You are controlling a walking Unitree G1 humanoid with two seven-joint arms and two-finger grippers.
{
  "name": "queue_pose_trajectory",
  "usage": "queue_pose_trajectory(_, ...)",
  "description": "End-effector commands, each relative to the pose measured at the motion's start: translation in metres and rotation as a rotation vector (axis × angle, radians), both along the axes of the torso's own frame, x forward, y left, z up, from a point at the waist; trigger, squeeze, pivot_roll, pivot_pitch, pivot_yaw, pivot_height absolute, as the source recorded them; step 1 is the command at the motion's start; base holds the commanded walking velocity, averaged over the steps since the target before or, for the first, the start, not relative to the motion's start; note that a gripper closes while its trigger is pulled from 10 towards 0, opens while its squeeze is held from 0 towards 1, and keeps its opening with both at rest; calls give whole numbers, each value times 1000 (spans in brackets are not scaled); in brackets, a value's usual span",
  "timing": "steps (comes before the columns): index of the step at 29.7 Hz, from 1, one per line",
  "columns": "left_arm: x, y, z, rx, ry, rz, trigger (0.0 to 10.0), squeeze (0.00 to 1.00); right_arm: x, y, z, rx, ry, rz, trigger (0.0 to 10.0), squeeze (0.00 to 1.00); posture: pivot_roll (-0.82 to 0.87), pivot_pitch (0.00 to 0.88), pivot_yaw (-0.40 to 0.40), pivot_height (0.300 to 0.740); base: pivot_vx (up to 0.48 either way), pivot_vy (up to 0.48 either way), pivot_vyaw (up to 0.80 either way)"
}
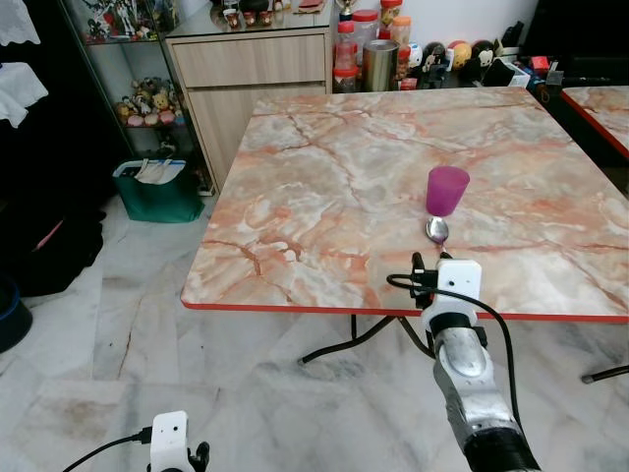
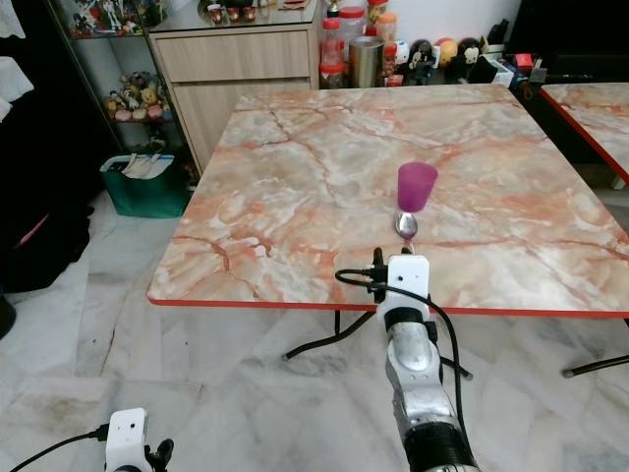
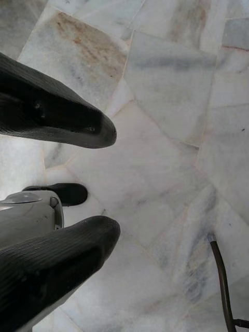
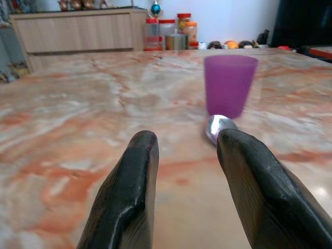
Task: Setting the table
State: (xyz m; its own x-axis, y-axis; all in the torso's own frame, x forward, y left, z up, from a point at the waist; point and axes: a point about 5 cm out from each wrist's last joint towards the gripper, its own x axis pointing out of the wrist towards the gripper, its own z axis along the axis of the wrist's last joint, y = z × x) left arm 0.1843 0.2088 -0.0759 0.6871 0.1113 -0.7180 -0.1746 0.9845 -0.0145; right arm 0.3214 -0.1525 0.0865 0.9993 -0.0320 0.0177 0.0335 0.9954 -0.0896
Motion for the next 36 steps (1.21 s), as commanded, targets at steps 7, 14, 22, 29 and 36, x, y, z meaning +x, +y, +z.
queue_pose_trajectory(7, -4, 0, -3, 5, 25, 5, 10000, 0, 3, 16, -2, 8, 23, 50, 10000, 0, 65, 0, 49, 740, 0, -205, 0)
queue_pose_trajectory(14, -5, 0, -3, 7, 26, 4, 10000, 0, 4, 23, -3, 7, 29, 82, 10000, 0, 71, 0, 41, 740, 0, -297, 0)
queue_pose_trajectory(22, -7, 1, -4, 9, 30, 18, 10000, 0, 4, 26, -3, 7, 28, 100, 10000, 0, 70, 0, 36, 740, 0, -167, 0)
queue_pose_trajectory(29, -7, 3, -3, 11, 18, 34, 10000, 0, 4, 25, -3, 4, 29, 102, 10000, 0, 69, 0, 35, 740, 0, 0, 0)
queue_pose_trajectory(36, -8, 2, -4, 1, 18, 41, 10000, 0, 4, 28, -3, 10, 32, 108, 10000, 0, 73, 0, 31, 740, 0, 0, 0)
